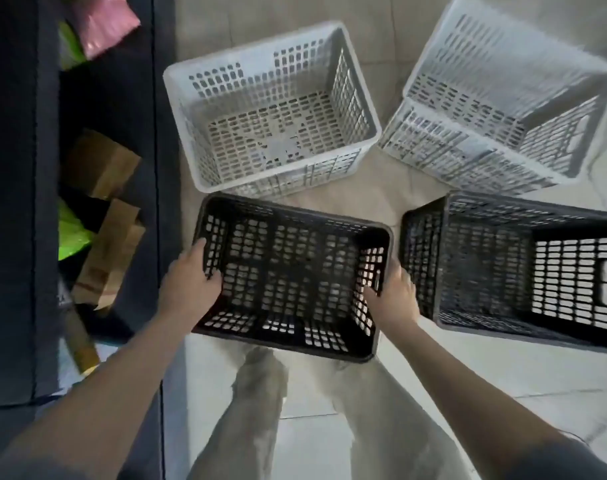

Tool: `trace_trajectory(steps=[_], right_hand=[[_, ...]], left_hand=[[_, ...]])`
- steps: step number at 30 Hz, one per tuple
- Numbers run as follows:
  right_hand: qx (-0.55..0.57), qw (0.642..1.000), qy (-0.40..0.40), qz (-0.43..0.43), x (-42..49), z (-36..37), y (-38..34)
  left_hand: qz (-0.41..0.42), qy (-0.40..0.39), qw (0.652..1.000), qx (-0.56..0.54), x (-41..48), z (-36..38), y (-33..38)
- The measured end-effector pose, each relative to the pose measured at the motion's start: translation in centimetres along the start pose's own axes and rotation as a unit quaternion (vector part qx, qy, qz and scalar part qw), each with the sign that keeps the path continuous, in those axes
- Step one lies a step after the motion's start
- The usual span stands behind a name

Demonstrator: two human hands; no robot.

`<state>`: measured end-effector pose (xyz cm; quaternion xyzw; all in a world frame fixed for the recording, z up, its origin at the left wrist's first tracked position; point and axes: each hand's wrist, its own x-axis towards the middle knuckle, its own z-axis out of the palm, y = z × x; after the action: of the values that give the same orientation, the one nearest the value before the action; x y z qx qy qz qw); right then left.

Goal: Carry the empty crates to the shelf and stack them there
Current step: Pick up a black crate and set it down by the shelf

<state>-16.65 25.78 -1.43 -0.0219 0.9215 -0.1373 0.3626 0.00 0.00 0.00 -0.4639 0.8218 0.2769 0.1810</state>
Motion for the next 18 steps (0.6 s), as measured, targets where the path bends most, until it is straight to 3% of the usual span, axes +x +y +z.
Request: trace_trajectory(steps=[5, 11, 15, 18], right_hand=[[0.086, 0.979, 0.018, 0.183, 7.5, 5.5, 3.8], [0.145, 0.966, 0.059, 0.204, 12.4, 11.8, 6.9], [0.232, 0.94, 0.113, 0.222, 14.2, 13.2, 8.9], [0.273, 0.929, 0.104, 0.228, 15.1, 13.2, 10.0]], left_hand=[[-0.111, 0.017, 0.994, 0.014, 7.4, 4.4, -6.1], [-0.11, 0.006, 0.994, 0.01, 13.6, 9.9, -9.0], [-0.176, 0.021, 0.983, -0.046, 15.4, 12.4, -10.4], [-0.165, 0.037, 0.985, -0.037, 15.8, 12.6, -11.2]])
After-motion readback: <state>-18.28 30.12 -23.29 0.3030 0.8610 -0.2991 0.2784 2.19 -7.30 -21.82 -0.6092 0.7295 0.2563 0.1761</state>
